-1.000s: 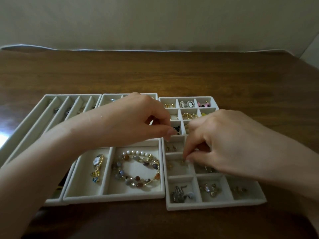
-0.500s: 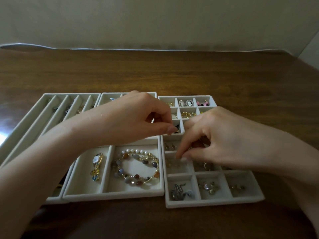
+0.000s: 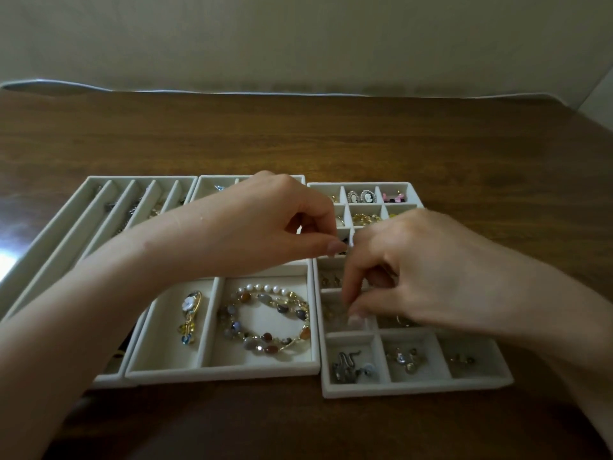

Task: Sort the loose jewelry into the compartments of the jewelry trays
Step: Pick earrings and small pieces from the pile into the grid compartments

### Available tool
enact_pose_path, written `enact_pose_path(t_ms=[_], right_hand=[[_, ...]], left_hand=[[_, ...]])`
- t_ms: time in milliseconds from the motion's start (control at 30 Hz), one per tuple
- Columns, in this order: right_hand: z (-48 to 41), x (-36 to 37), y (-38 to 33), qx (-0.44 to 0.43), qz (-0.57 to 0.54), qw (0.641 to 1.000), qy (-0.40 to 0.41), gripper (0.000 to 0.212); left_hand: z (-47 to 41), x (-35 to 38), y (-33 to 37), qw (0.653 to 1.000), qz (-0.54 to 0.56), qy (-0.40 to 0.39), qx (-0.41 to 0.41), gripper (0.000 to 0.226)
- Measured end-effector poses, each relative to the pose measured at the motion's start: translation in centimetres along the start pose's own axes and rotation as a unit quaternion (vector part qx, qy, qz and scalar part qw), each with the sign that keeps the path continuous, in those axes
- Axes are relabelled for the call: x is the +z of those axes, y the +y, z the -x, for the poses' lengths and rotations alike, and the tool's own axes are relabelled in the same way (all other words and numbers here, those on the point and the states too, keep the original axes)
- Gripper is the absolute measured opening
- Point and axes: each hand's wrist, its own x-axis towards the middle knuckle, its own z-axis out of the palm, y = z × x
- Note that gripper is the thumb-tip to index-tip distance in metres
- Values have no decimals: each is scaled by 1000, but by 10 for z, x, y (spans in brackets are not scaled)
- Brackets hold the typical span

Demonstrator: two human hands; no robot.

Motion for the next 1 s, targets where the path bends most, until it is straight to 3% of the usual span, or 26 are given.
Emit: enact_pose_path(t_ms=[133,367,467,733,1000], right_hand=[[7,-22,21,21,-88,995,34,6],[11,-28,31,65,-39,987,-144,13],[10,-25,30,67,-23,982,-172,17],[14,-28,32,38,-22,985,-165,24],[11,-24,32,45,-4,978,-202,28]], left_hand=[[-1,1,-2,1000,5,-4,6,29],[-1,9,1,994,2,-50,97,19],[-1,21,6,985,-56,-57,155,33],[-2,40,12,967,-168,-39,186,49],[-4,39,9,969,-163,-32,183,48]])
